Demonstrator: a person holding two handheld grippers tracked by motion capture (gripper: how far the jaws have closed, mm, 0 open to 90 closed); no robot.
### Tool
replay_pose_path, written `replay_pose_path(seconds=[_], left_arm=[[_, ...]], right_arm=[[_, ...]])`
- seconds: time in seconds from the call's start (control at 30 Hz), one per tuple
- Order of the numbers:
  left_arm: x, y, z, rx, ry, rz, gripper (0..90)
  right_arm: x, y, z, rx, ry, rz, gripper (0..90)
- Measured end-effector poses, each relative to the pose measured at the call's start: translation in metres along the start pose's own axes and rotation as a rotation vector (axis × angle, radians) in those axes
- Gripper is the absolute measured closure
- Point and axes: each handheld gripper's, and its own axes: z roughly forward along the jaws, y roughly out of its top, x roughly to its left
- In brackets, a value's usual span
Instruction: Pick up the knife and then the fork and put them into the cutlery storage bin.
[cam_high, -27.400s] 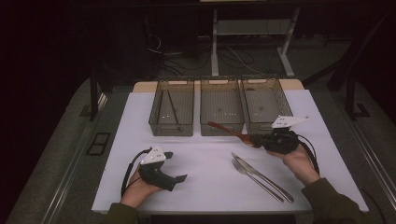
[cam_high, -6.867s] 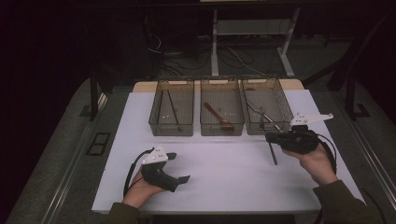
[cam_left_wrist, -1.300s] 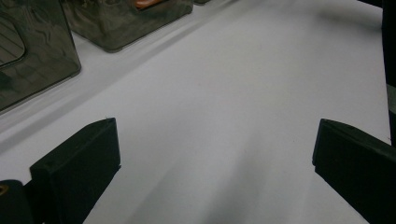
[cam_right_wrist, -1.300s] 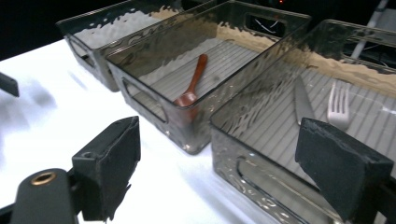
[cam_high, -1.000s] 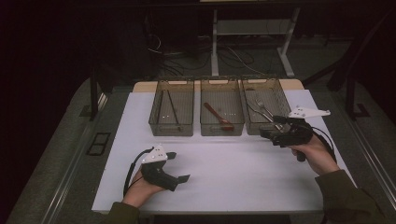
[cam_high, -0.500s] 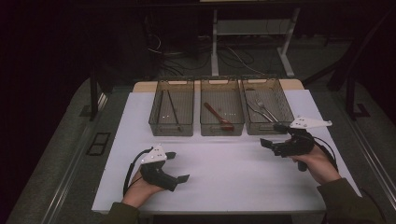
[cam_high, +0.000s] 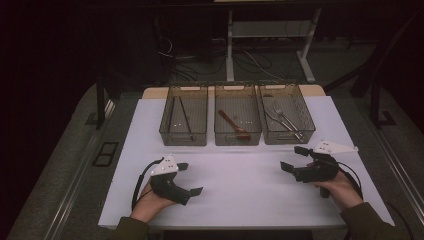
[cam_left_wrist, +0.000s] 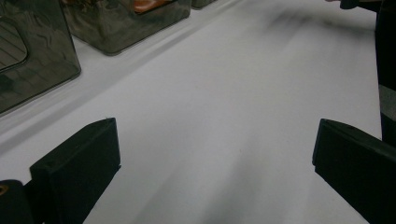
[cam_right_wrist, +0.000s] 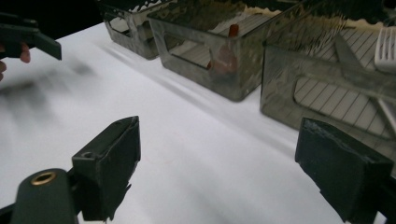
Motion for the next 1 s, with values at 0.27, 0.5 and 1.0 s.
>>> replay_pose_path(seconds=[0.27, 0.5, 1.0], left_arm=[[0.000, 0.000, -0.001, 0.000, 0.002, 0.004, 0.0], [0.000, 0.000, -0.001, 0.003, 0.003, 0.004, 0.0], [0.001, -0.001, 0.000, 0.005, 0.006, 0.002, 0.0]], right_arm=[[0.006, -0.016, -0.004, 0.015, 0.006, -0.005, 13.5], [0.007, -0.024, -0.011, 0.003, 0.004, 0.005, 13.5], [0.018, -0.035, -0.006, 0.098, 0.004, -0.071, 13.4]])
